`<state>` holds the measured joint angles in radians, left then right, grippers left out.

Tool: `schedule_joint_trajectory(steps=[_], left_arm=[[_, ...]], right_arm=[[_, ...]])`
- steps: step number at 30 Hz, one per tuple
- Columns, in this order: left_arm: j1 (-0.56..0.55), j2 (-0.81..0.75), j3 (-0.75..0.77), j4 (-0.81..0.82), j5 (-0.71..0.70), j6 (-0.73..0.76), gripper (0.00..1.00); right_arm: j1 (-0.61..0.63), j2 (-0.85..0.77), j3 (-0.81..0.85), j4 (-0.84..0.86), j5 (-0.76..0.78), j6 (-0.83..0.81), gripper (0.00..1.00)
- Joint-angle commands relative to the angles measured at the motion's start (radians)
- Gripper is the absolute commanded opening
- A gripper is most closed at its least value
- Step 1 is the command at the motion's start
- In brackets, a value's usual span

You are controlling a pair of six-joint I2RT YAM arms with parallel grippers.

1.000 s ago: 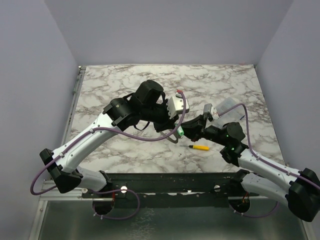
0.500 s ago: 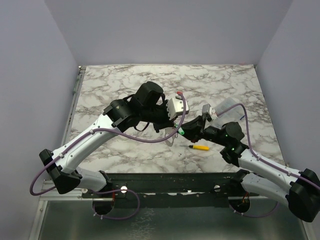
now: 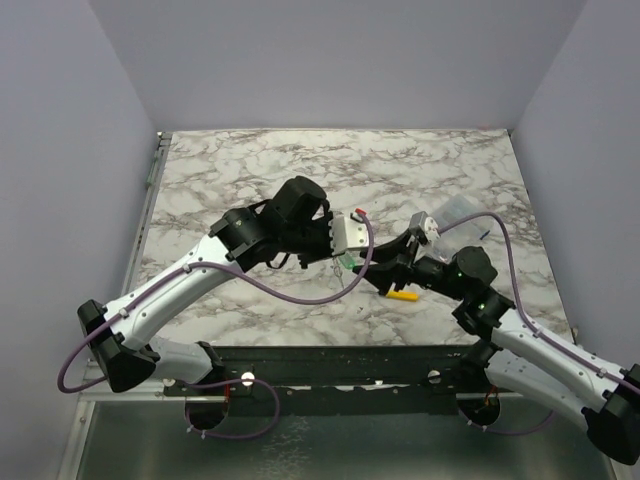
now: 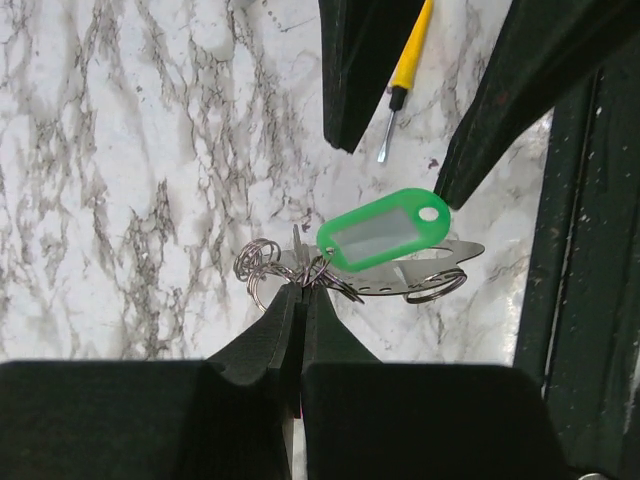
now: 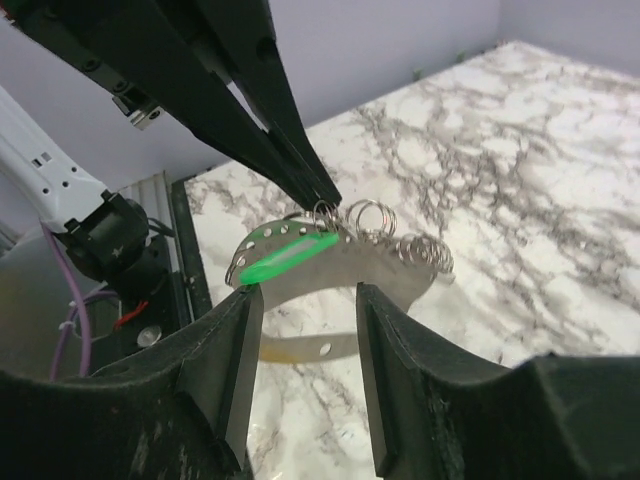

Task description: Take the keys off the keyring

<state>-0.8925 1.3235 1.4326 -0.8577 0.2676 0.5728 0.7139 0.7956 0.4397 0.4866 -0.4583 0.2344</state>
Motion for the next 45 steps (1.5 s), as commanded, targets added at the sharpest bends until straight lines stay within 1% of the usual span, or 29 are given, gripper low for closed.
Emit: schedule_joint_trajectory(steps=[1,4,6,9,12,16,21,24,30,32,36,39,43,44,45], left_arm=[[-0.005,-0.07,-0.046,0.052,-0.058,0.143,0.0],[-0.007,-0.086,-0.072,0.073,-0.053,0.179,0.0],[-0.007,-0.097,-0.087,0.089,-0.055,0.207,0.0],[-0.007,-0.109,-0.107,0.113,-0.052,0.232,0.0],[-0.007,-0.123,-0.12,0.145,-0.032,0.236,0.0],[-0.009,-0.137,-0.126,0.173,-0.006,0.241,0.0],[-0.009,-0.151,-0.126,0.174,0.019,0.253,0.0],[-0.008,-0.155,-0.127,0.173,0.025,0.256,0.0],[-0.01,-0.16,-0.133,0.163,0.056,0.286,0.0],[-0.011,-0.153,-0.131,0.163,0.062,0.287,0.0],[-0.011,-0.142,-0.123,0.164,0.074,0.296,0.0],[-0.011,-0.145,-0.124,0.163,0.081,0.304,0.0],[-0.012,-0.146,-0.126,0.161,0.084,0.303,0.0],[-0.012,-0.144,-0.126,0.161,0.086,0.302,0.0],[-0.012,-0.144,-0.126,0.161,0.089,0.302,0.0]], right_arm=[[0.0,-0.012,0.068,-0.187,0.034,0.053,0.48],[-0.005,0.028,0.118,-0.171,-0.021,0.175,0.48],[-0.008,0.048,0.141,-0.149,-0.05,0.25,0.5],[-0.008,0.071,0.16,-0.146,-0.082,0.289,0.54],[-0.009,0.117,0.171,-0.131,-0.129,0.254,0.52],[-0.009,0.181,0.202,-0.132,-0.193,0.14,0.42],[-0.009,0.211,0.241,-0.174,-0.183,0.033,0.41],[-0.009,0.202,0.25,-0.182,-0.161,0.016,0.41],[-0.009,0.209,0.295,-0.246,-0.071,-0.038,0.51],[-0.008,0.217,0.306,-0.249,-0.082,-0.063,0.51],[-0.008,0.233,0.31,-0.258,-0.119,-0.105,0.4],[-0.008,0.236,0.315,-0.283,-0.085,-0.142,0.37],[-0.008,0.241,0.342,-0.318,-0.051,-0.185,0.39],[-0.008,0.241,0.347,-0.315,-0.046,-0.187,0.41],[-0.008,0.241,0.351,-0.318,-0.042,-0.193,0.45]])
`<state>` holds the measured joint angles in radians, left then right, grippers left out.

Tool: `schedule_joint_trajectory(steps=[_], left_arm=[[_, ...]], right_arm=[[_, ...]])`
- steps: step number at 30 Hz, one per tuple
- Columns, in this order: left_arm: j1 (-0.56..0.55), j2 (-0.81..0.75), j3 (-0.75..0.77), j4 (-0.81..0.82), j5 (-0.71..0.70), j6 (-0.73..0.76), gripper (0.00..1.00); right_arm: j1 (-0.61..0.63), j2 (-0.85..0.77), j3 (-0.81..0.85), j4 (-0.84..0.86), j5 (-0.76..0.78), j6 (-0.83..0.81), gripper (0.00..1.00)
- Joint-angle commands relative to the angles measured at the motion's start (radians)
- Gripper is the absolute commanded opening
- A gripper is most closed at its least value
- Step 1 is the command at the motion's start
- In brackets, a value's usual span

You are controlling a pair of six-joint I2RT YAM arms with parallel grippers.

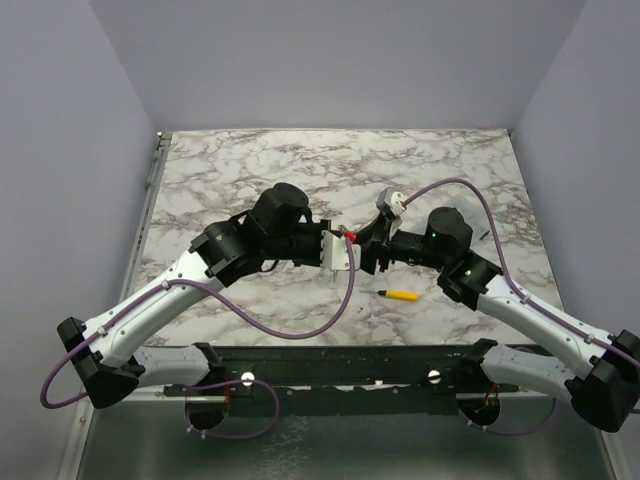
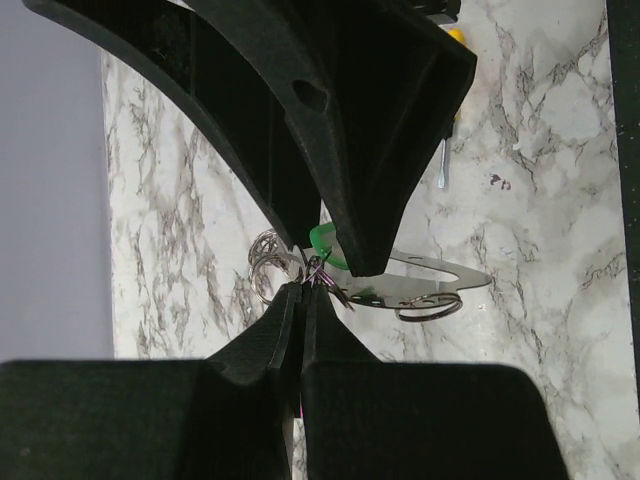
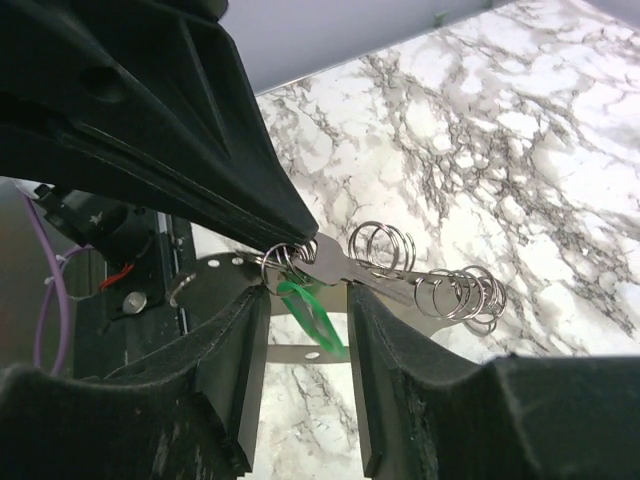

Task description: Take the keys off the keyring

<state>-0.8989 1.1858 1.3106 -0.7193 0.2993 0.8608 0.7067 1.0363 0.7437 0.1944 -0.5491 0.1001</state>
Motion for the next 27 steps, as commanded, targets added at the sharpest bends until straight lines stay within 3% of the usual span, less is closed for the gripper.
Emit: schedule_joint_trajectory(steps=[1,4,8,11,19,20,24,27], left_arm=[[-0.005,-0.005,-0.004,0.021,0.059,0.013,0.0],[-0.005,-0.004,-0.005,0.02,0.063,0.016,0.0],[-0.005,0.0,-0.002,0.021,0.065,0.019,0.0],[-0.005,-0.001,-0.001,0.021,0.066,0.021,0.0],[-0.005,-0.002,-0.002,0.017,0.076,0.022,0.0],[-0.005,0.0,-0.002,0.016,0.076,0.023,0.0],[-0.005,-0.001,-0.002,0.02,0.064,0.029,0.0],[0.0,-0.013,-0.013,0.029,0.053,0.027,0.0]], right_arm=[[-0.001,-0.001,0.053,-0.029,0.052,-0.065,0.5],[-0.001,-0.004,0.06,-0.026,0.028,-0.087,0.52],[-0.001,-0.004,0.058,-0.022,-0.017,-0.136,0.38],[-0.002,0.008,0.064,-0.048,-0.023,-0.169,0.33],[-0.001,0.012,0.077,-0.061,-0.064,-0.233,0.35],[-0.001,0.012,0.075,-0.057,-0.072,-0.236,0.33],[-0.001,0.015,0.073,-0.072,-0.093,-0.239,0.09],[-0.001,0.005,0.073,-0.114,-0.067,-0.237,0.01]])
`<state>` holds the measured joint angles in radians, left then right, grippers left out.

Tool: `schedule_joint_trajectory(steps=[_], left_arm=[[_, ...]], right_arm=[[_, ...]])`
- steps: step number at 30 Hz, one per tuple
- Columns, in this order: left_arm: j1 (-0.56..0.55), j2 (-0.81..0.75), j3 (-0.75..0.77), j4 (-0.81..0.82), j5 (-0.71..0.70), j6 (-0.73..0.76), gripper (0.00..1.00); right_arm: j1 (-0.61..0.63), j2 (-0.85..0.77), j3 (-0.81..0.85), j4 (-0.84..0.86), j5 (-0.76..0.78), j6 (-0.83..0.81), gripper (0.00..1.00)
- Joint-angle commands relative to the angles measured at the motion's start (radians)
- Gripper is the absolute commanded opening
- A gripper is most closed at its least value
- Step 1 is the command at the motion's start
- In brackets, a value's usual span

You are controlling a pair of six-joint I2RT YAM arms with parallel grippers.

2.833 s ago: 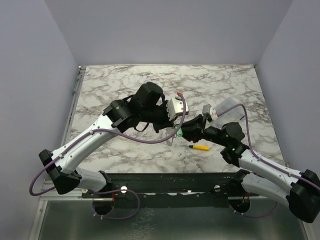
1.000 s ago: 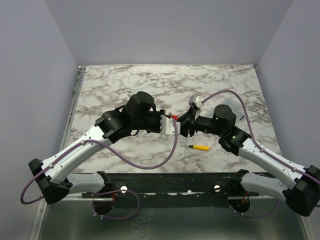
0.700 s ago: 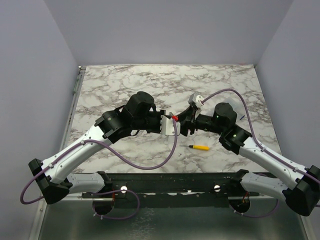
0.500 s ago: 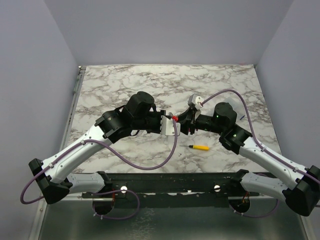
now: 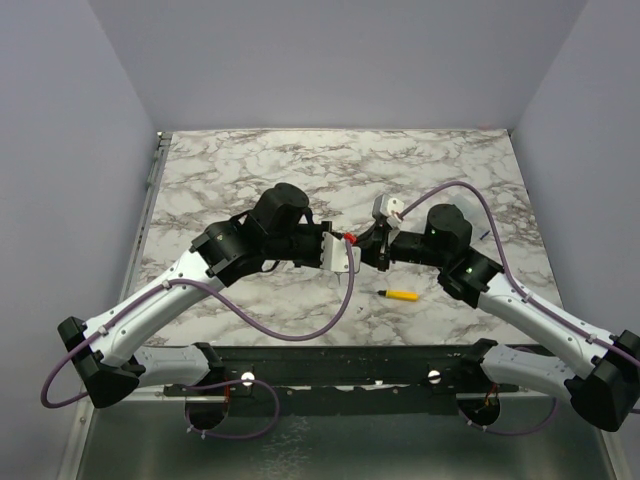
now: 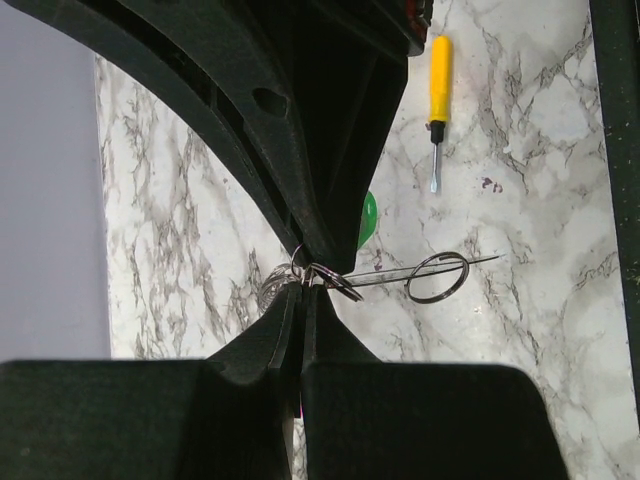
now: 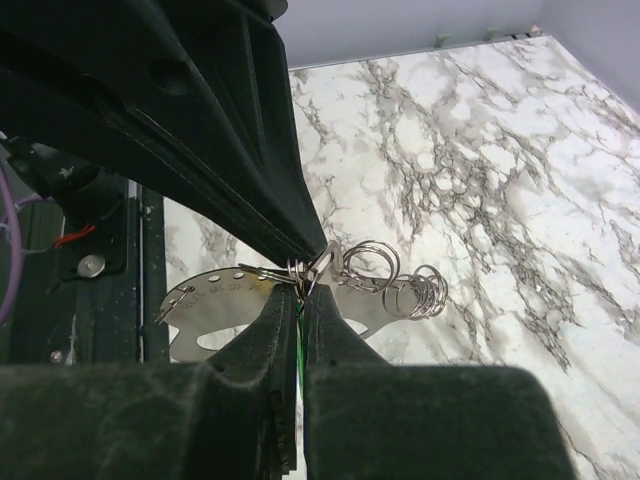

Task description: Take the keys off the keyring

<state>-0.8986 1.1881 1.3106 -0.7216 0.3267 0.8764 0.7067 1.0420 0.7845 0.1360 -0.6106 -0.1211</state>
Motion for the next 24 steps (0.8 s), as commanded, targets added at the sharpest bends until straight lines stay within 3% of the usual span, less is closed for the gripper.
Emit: schedule_joint_trajectory(steps=[1,13,24], left_arm=[[0.002,-0.023,-0.02,0.037,0.023,0.01,0.0],[0.016,-0.153,-0.161,0.234,0.01,0.032,0.0],[0.022,-0.217,-0.238,0.312,-0.027,0.039,0.0]], right_arm=[[-0.001,-0.004,0.033,-0.074,-0.002,-0.018,0.01],[-0.035,0.003,-0.021,-0.053,-0.067,0.097,0.01],[-0.046,-0.018,-0.081,-0.037,-0.155,0.051,0.01]])
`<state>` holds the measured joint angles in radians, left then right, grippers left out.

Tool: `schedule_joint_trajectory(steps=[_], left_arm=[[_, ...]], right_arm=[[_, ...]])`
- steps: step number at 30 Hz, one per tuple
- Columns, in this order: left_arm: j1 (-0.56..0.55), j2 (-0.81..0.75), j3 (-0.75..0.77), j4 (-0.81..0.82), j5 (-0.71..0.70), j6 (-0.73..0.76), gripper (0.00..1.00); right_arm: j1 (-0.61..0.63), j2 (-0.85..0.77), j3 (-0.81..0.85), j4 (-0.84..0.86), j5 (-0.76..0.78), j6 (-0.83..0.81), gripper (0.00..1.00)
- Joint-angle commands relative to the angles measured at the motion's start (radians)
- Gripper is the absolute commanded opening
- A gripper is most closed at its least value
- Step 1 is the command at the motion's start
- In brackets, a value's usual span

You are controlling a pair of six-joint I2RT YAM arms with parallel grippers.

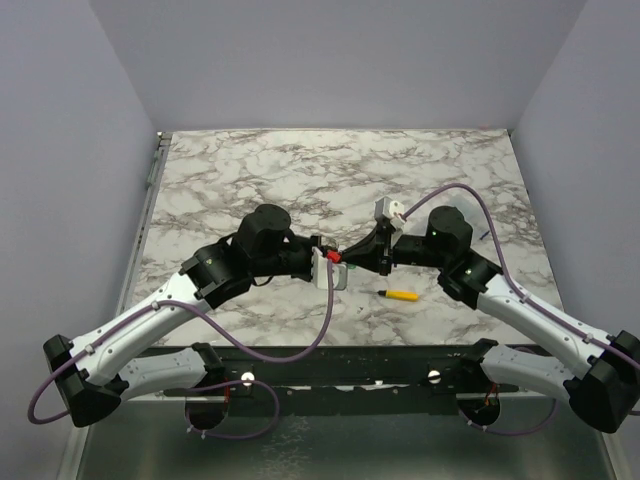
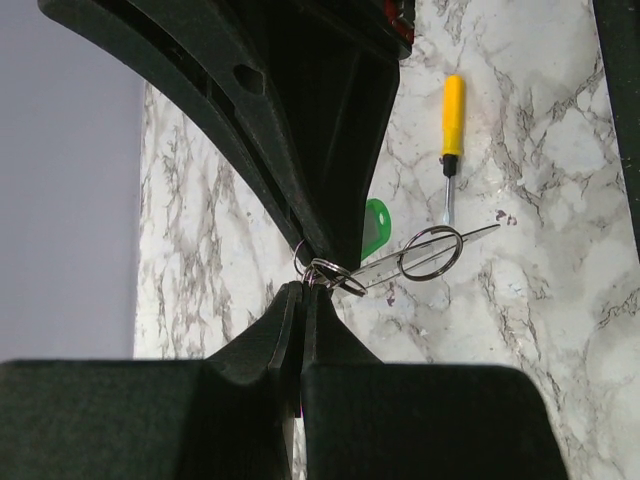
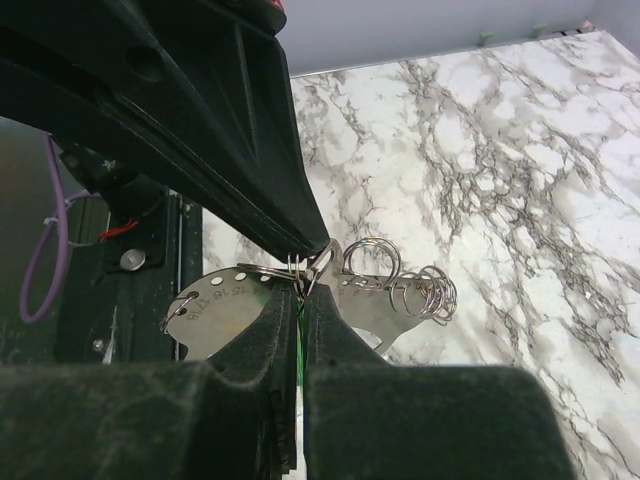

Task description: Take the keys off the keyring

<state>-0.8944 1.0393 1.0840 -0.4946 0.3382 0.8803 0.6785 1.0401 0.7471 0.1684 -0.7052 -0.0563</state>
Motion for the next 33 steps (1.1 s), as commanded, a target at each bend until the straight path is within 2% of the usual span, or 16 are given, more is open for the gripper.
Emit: schedule_joint_trajectory(steps=[1,5,8,10,15,19,22,27,29,33], left_arm=[[0.018,-0.069,-0.01,0.086,-0.036,0.033,0.0],[0.018,-0.069,-0.01,0.084,-0.019,0.029,0.0],[0.018,-0.067,-0.01,0.082,0.0,0.031,0.0],[0.018,-0.067,-0.011,0.082,0.012,0.039,0.0],[0.018,-0.056,-0.004,0.079,0.015,0.05,0.0],[0.018,-0.056,-0.005,0.078,0.026,0.06,0.0],[0.018,-0.057,-0.006,0.077,0.029,0.064,0.0],[0.018,-0.056,-0.004,0.072,0.041,0.08,0.0],[0.018,-0.056,-0.006,0.07,0.046,0.084,0.0],[0.018,-0.06,-0.006,0.065,0.055,0.089,0.0]], right_arm=[[-0.018,-0.022,-0.052,-0.062,-0.063,-0.022,0.01],[-0.017,-0.036,-0.053,-0.058,-0.085,-0.069,0.01],[-0.018,-0.032,-0.031,-0.079,-0.091,-0.085,0.08],[-0.017,-0.034,-0.025,-0.079,-0.09,-0.09,0.18],[-0.018,-0.034,-0.013,-0.087,-0.103,-0.094,0.28],[-0.018,-0.034,-0.014,-0.076,-0.09,-0.082,0.25],[-0.018,-0.025,-0.003,-0.06,-0.07,-0.042,0.4],[-0.017,-0.012,0.028,-0.061,-0.035,0.001,0.56],[-0.017,-0.002,0.045,-0.076,-0.008,0.01,0.57],[-0.018,0.002,0.049,-0.07,0.04,0.01,0.53]])
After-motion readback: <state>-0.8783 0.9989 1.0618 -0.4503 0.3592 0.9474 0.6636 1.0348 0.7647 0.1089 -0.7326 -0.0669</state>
